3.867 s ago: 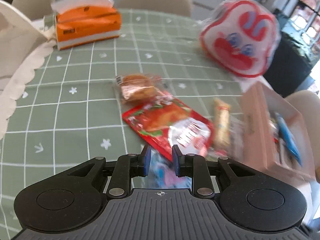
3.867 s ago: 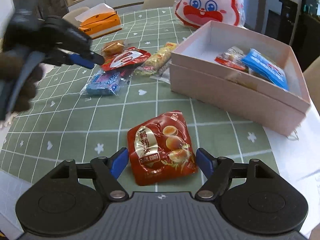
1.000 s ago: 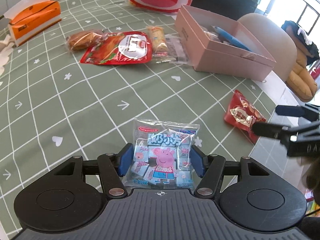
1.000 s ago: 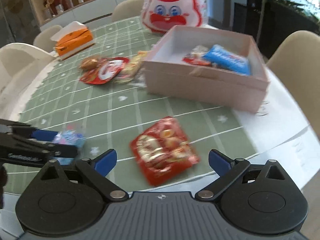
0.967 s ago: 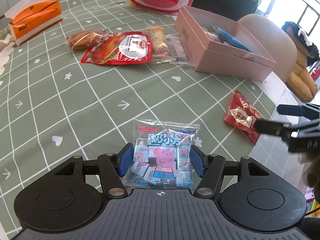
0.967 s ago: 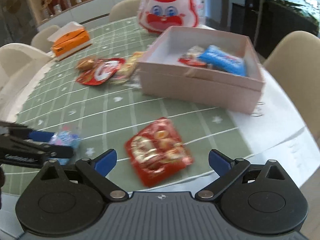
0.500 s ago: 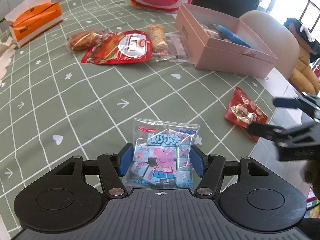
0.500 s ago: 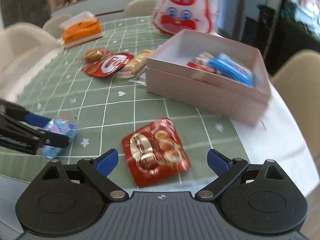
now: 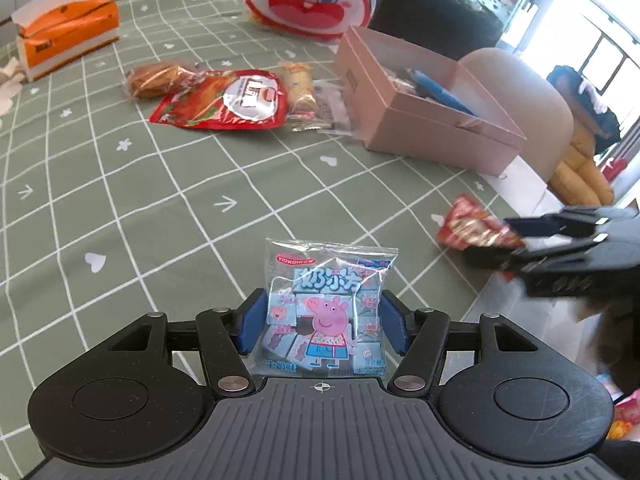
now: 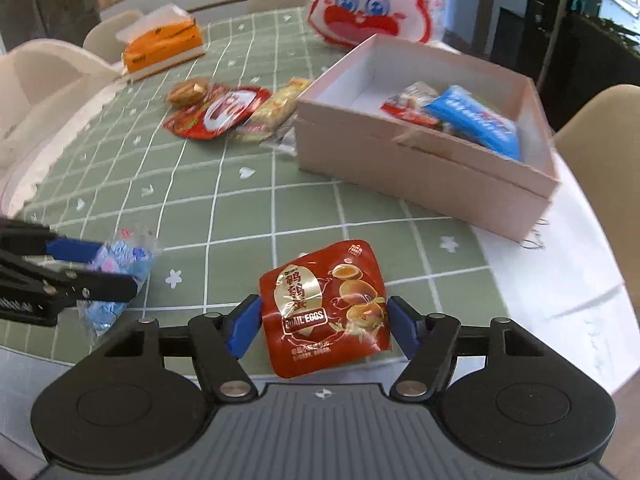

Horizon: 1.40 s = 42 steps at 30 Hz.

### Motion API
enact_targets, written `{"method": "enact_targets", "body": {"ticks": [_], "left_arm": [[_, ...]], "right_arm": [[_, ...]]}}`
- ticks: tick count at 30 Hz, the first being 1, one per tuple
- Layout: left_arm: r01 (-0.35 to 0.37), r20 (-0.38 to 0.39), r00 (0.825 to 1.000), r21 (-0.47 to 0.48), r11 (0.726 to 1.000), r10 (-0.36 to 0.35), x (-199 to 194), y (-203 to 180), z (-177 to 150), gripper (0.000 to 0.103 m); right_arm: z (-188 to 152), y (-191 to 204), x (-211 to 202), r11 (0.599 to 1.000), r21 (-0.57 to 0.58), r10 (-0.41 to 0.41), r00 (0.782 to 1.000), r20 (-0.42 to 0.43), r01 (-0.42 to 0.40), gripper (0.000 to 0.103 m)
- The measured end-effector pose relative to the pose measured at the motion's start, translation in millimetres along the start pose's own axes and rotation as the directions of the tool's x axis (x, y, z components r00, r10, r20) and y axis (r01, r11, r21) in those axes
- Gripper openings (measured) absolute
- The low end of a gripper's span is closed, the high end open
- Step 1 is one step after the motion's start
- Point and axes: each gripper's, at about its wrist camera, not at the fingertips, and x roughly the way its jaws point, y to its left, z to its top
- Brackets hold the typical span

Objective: Organize snacks

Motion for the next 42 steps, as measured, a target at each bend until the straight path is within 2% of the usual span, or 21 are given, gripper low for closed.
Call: {"method": "enact_targets", "body": {"ticks": [4,6,8,11,15,18,20,22,25,27,29,31,33,36,40,42], "left_arm": [[0.003,0.035,0.999,0.03,1.0,-0.004,-16.1,-14.8,10.7,0.065],[0.023,0.09,0.996,0.062,0.998,-0.029,-33.5,-27.2,29.3,0.065],[0.04,0.161,0.985,0.105,0.994,-0.056,-54.1,-44.1,59.2,0.065],[0.031,0.211,0.976,0.15,0.988,-0.062,-67.5,-67.8,109.9,0.066],[-0.014,0.185,0.983,0.158,0.987,-0.016,-39.8,-92.5,172.5,0.066],[0.018,0.105,0.994,0.072,0.997,-0.026,10.7,-98.7,204.7,0.066],[0.042,0.057,0.998,0.0,0.999,-0.042,43.6,-96.0,212.5,0.066],[0.034,0.032,0.999,-0.041,0.999,-0.033,74.6,-94.5,209.8,0.066],[-0.004,-0.035,0.999,0.058,0.998,0.006,109.1,-105.3,201.1,0.066],[-0.052,-0.03,0.998,0.12,0.991,0.056,118.1,-110.1,192.1,0.066],[-0.037,0.03,0.999,0.119,0.992,0.034,110.3,-110.6,187.4,0.062],[0.018,0.096,0.995,0.066,0.998,-0.024,99.4,-104.2,186.4,0.062],[0.038,0.134,0.99,0.02,0.999,-0.04,88.1,-98.9,184.3,0.062],[0.017,0.165,0.986,-0.035,0.999,-0.01,72.8,-89.7,174.9,0.062],[0.001,0.182,0.983,-0.165,0.986,0.029,45.9,-65.8,155.0,0.062],[-0.022,0.177,0.982,-0.219,0.976,0.061,37.9,-48.2,145.2,0.062]], "right_arm": [[10.0,-17.4,-34.1,0.999,0.048,-0.001,0.997,0.074,-0.002,0.068],[24.6,-27.9,-59.5,0.998,0.065,0.009,0.99,0.144,-0.018,0.068],[46.6,-38.8,-88.0,0.998,0.065,0.004,0.974,0.228,-0.02,0.068],[90.7,-56.7,-129.3,0.999,0.049,-0.015,0.935,0.354,-0.003,0.068],[150.4,-80.6,-152.3,0.999,0.05,-0.028,0.905,0.425,0.008,0.068],[179.1,-96.0,-149.6,0.998,0.051,-0.053,0.892,0.449,0.033,0.068],[187.9,-108.1,-138.8,0.998,0.056,-0.055,0.898,0.436,0.034,0.068],[189.5,-118.8,-126.5,0.998,0.064,-0.047,0.91,0.411,0.022,0.068],[185.7,-134.9,-97.1,0.996,0.085,-0.028,0.935,0.354,-0.003,0.068],[185.1,-145.6,-75.3,0.994,0.103,0.004,0.951,0.308,-0.038,0.068],[188.2,-152.0,-51.7,0.991,0.11,0.04,0.963,0.266,-0.071,0.068],[188.8,-150.0,-34.1,0.989,0.109,0.071,0.968,0.24,-0.099,0.068],[197.3,-145.0,-10.7,0.984,0.107,0.116,0.972,0.206,-0.14,0.068],[214.9,-135.7,28.5,0.979,0.105,0.16,0.977,0.139,-0.175,0.071],[230.9,-116.0,82.1,0.991,0.048,0.126,0.992,0.0,-0.126,0.073],[233.6,-112.7,89.1,0.989,0.053,0.14,0.99,-0.013,-0.139,0.073]]}}
